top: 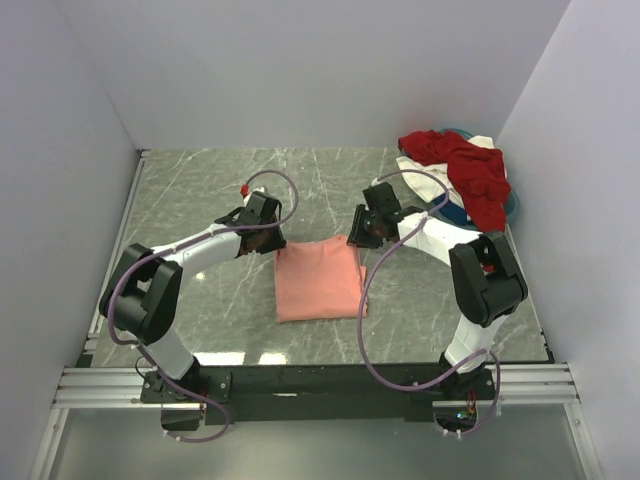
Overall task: Fold and stack the t-shirts
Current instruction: Fold the tshirt
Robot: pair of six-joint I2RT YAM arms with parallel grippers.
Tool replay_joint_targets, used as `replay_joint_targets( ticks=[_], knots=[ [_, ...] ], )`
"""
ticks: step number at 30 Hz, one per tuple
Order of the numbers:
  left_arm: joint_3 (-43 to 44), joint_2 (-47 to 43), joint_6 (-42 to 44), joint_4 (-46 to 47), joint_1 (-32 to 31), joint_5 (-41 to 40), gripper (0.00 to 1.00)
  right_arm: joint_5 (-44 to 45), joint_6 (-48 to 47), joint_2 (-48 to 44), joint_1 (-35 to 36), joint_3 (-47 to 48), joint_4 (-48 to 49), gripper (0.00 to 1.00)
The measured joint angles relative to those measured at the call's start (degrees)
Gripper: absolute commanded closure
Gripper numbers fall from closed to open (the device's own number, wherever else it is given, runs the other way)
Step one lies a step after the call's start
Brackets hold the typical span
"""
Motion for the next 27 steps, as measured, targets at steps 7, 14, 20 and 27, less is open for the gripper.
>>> replay_joint_targets(
  ticks=[7,14,20,27],
  knots=[
    [0.0,0.0,0.0,1.2,0.4,0.7,0.66,0.0,0.0,0.4,0.2,0.0,0.1,0.61],
    [0.0,0.0,0.0,2.1,1.0,2.2,0.71,-0.1,0.0,0.9,0.2,0.3,0.3,0.64],
    [0.0,1.0,-0.2,2.8,1.2,2.7,0.9,-0.1,-0.1,0.9,0.2,0.5,0.4,0.83],
    [0.0,1.4,-0.2,2.9,1.6,2.8,0.99,0.3,0.2,0.9,0.2,0.7,0.4,1.0]
  ],
)
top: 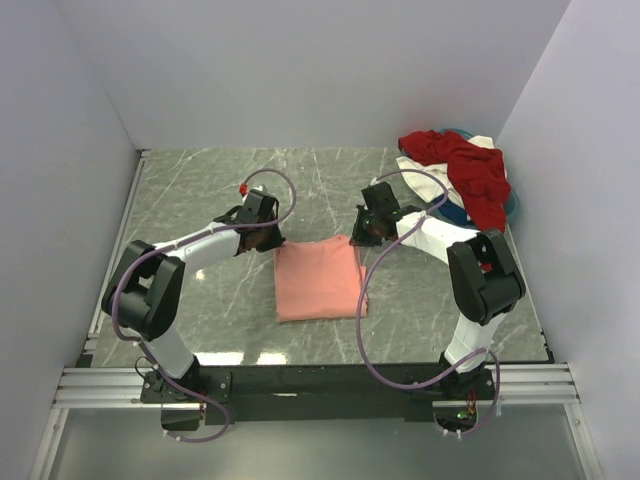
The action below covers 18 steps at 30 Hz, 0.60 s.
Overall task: Fold and stack the t-shirts
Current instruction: Fold the tshirt
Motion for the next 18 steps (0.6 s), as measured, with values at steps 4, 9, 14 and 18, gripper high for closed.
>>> replay_joint_targets(
  ticks=[4,9,14,18],
  knots=[
    [-0.1,-0.2,0.0,0.0,0.7,-0.3,0.99,1.0,0.0,0.0,0.0,0.0,0.0,1.0],
    [-0.8,-0.6,-0.1,-0.2,2.3,-0.2,0.99,1.6,0.0,0.0,-0.3,0.0,0.1,1.0],
    [-0.9,-0.5,-0.5,-0.2,4.1,0.2,0.99,1.4,0.1,0.0,-0.5,0.0,0.8,1.0],
    [-0.8,0.3,-0.7,0.0,4.7,0.7,0.99,1.2,0.3,0.0,-0.7,0.0,1.0,1.0]
  ],
)
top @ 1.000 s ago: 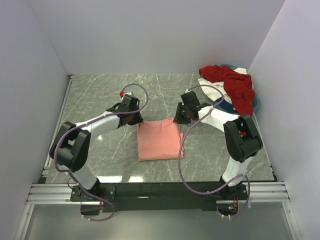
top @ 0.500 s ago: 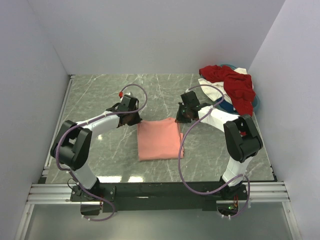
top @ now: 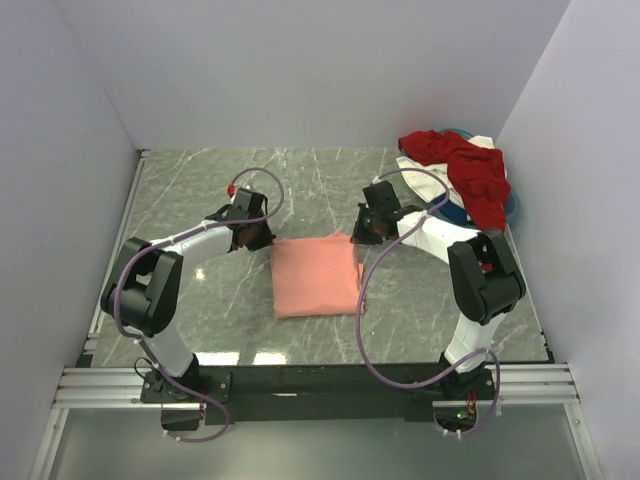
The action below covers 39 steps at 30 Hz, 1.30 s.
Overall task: Fold and stack the t-shirts
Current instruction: Fold the tshirt
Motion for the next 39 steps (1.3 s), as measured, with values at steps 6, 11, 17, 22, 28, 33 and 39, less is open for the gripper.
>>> replay_joint_targets(
  ticks=[6,11,17,22,28,33,39],
  knots=[
    [1.6,2.8,0.0,0.2,0.4,0.8,0.95,-0.1,0.0,1.6,-0.7,1.9,-0.5,0.94],
    [3.0,2.8,0.9,-0.1,0.9,0.3,0.51,0.7,-0.4,1.9,-1.3,2.8,-1.2,0.68],
    [1.4,-1.7,0.8,-1.7,1.6,-1.2,0.52,2.9,-0.6,-3.1,-1.6,-1.7,-1.5,0.66],
    [-4.5,-11.5,0.0,-1.8,0.4,-0.5,0.7,4.7,-0.6,-10.2,0.4,-6.6,-1.7,0.66],
    [-9.0,-17.7,-2.1,-2.0,-8.6,-0.5,0.88,5.7,-0.2,-15.5,5.6,-12.7,-1.5,0.66],
    [-12.6,-18.8,-4.3,-2.0,-15.8,-0.4,0.98,6.3,0.1,-16.0,8.3,-16.4,-1.4,0.66],
    [-18.3,-18.6,-7.5,-1.6,-20.7,-0.5,0.99,7.0,0.7,-16.0,9.3,-19.0,-0.9,0.76]
  ],
)
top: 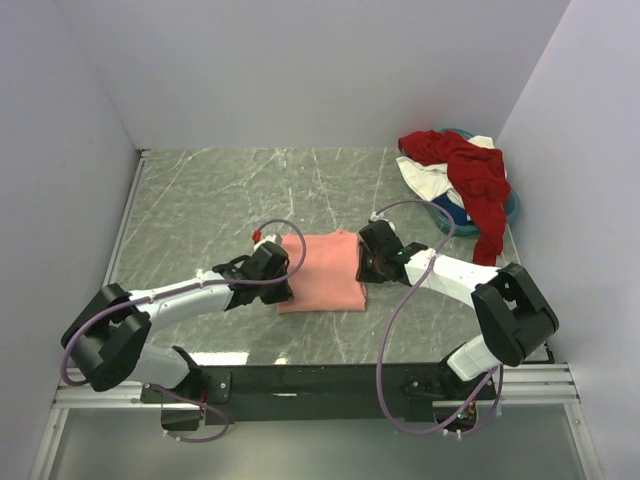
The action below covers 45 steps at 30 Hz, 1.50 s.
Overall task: Fold and stack the t-shirts
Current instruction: Fold the tshirt
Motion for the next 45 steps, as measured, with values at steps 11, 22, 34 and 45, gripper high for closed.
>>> replay_joint_targets(
  ticks=[11,22,34,45],
  knots=[
    [-3.9,1.2,-4.0,1.6,-2.6,-1.1,0.99,1.2,0.6,0.1,0.0,-0.9,0.8,0.97],
    [-3.9,0.5,-4.2,1.2,-2.8,-1.5,0.98,3.7,1.2,-10.1,2.5,-2.4,-2.6,0.69],
    [-3.9,0.5,-4.4,1.2,-2.8,-1.6,0.97,3.0,4.4,-6.6,9.7,-8.0,-0.2,0.7],
    [-3.1,-2.6,-4.2,-3.1,-2.8,-2.8,0.72,2.8,6.6,-7.7,9.7,-11.5,3.5,0.7]
  ],
)
